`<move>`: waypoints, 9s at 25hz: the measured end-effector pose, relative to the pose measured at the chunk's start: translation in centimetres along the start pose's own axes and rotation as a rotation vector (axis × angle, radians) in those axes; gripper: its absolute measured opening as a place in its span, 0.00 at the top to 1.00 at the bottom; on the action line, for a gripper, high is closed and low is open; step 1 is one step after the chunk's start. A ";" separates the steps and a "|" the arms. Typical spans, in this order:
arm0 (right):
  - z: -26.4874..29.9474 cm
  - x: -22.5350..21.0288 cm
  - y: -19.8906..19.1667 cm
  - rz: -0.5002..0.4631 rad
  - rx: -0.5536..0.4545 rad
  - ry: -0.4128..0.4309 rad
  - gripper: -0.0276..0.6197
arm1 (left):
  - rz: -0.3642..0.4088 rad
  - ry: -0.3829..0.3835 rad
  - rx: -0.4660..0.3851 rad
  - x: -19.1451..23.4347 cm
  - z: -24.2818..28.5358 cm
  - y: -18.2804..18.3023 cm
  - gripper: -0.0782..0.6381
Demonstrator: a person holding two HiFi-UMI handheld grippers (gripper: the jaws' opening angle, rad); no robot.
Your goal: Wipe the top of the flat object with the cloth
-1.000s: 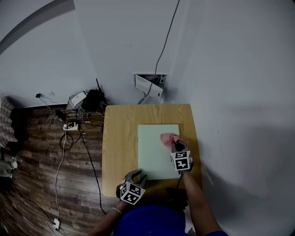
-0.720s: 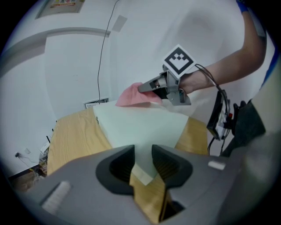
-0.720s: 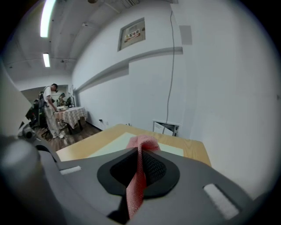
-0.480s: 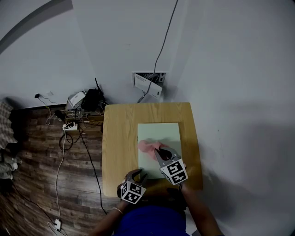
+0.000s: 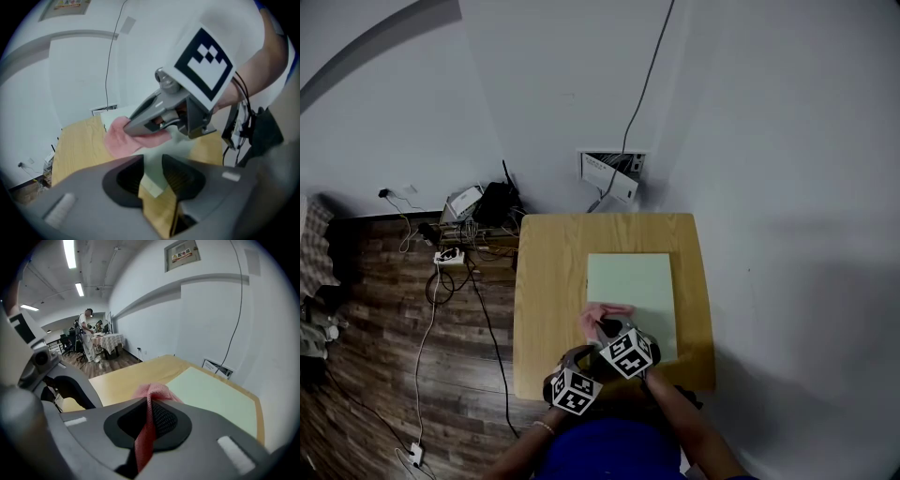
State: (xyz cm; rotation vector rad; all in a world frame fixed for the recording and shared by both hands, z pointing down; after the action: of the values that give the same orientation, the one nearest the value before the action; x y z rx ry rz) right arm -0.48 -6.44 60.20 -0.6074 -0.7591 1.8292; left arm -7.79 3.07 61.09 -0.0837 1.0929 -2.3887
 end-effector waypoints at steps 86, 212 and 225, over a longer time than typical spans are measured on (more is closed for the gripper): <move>-11.2 -5.8 -10.7 0.184 0.156 -0.299 0.94 | -0.001 0.022 0.007 -0.5 -0.2 -0.1 0.72; -13.9 -2.0 -13.0 0.047 0.326 0.013 0.94 | 0.015 -0.038 0.072 -0.8 -1.3 -0.9 0.72; -13.8 -2.1 -12.9 0.065 0.343 0.017 0.94 | -0.013 -0.025 0.078 -0.9 -1.3 -1.0 0.72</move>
State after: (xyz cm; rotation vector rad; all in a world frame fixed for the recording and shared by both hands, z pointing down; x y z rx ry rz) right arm 17.96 -1.73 60.55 -0.4264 -0.4032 1.9538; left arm -7.75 4.98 61.06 -0.0937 0.9890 -2.4324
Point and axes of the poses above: the fingertips, and each gripper's own axes: z forward along the fingers, x to its left, y out of its top, the point moved 9 cm from there along -z, backward along the fingers, and after that the axes turned 12 degrees about y, right-handed, at the moved point
